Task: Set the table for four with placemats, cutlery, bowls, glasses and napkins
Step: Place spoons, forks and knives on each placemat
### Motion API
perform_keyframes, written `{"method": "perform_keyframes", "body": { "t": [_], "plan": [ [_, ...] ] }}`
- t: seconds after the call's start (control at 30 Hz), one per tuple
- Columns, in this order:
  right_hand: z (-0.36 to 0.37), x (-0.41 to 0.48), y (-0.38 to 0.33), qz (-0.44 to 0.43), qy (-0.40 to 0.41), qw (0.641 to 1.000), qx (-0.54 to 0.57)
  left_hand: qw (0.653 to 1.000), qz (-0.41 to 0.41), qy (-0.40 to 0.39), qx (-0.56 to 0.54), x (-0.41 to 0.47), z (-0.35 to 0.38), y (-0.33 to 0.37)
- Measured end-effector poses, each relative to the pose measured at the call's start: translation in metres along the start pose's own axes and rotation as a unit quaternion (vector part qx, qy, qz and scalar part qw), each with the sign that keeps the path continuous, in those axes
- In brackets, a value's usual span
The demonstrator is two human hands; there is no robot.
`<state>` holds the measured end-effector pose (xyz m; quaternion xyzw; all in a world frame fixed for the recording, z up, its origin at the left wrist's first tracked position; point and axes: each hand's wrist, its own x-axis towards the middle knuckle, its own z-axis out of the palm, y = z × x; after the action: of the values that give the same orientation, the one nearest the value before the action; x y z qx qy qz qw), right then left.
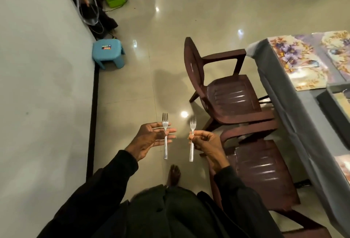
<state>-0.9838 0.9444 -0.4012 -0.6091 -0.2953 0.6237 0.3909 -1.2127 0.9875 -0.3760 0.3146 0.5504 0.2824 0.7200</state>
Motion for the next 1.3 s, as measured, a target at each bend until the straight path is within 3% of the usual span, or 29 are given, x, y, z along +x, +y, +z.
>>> {"method": "perform_keyframes", "body": {
  "t": [0.43,0.9,1.3],
  "plan": [
    [0.035,0.161,-0.113,-0.052,0.075,0.996,0.009,0.998,-0.026,-0.062,-0.002,0.175,-0.031,0.142],
    [0.120,0.360,-0.257,-0.074,0.194,0.976,0.071,0.975,-0.028,-0.183,0.121,0.375,-0.103,0.356],
    [0.106,0.508,-0.324,-0.042,0.298,0.939,0.166,0.953,-0.057,-0.244,0.170,0.547,-0.076,0.468]
  ]
}}
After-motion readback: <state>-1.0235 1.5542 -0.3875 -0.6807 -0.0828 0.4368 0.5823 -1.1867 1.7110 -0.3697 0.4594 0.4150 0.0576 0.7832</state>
